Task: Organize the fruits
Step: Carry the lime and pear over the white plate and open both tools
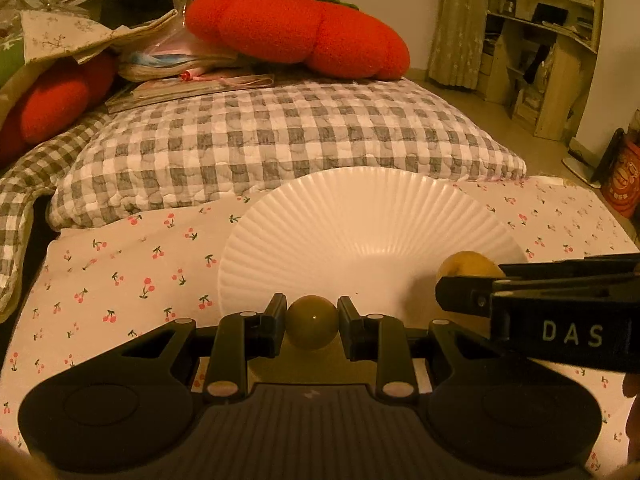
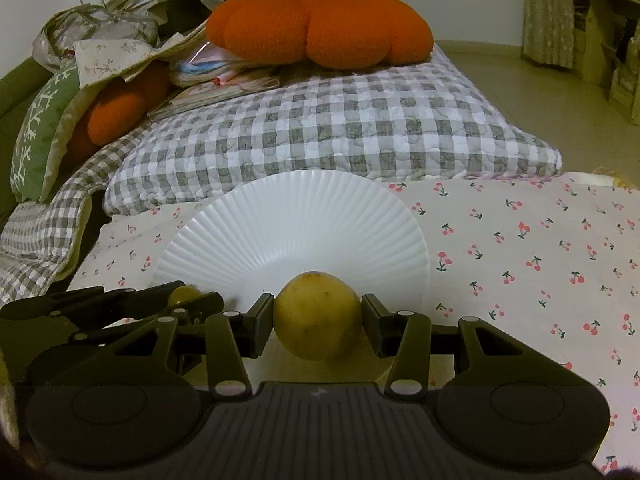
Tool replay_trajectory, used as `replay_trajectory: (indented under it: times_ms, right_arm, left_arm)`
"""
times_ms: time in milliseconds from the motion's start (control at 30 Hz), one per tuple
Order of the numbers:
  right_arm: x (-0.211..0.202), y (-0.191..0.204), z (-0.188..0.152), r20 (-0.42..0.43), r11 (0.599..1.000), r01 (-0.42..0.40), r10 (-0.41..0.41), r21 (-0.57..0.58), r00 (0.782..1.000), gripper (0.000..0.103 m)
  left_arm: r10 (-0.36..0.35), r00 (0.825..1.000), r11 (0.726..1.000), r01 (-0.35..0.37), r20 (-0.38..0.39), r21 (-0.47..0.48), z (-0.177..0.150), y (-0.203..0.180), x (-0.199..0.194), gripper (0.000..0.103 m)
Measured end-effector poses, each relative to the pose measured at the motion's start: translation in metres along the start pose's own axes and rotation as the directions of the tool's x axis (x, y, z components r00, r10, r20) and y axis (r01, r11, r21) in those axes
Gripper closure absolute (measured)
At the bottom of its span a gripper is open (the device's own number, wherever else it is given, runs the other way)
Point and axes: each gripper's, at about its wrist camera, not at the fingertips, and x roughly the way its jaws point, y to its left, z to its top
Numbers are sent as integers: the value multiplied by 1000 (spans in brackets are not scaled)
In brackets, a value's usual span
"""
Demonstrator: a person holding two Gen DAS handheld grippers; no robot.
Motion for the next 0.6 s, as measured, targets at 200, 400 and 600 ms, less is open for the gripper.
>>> replay_trajectory:
  times_ms: [200,400,600]
  right_arm:
    - [0,0,-1,3,1000,-7,7,-1,1000,58]
    - [-4,-5,2,-7,999,-39,40,35,999,57]
    - [-10,-8,6,-8,995,-65,65,75,998,54]
  left_arm:
    - [-5,1000,1000,5,13,8,-1,0,1,88]
    - [-44,999,999,44,8,-12,0,5,-2,75]
    - [-53,999,998,53,9,-30,3,9,-8,52]
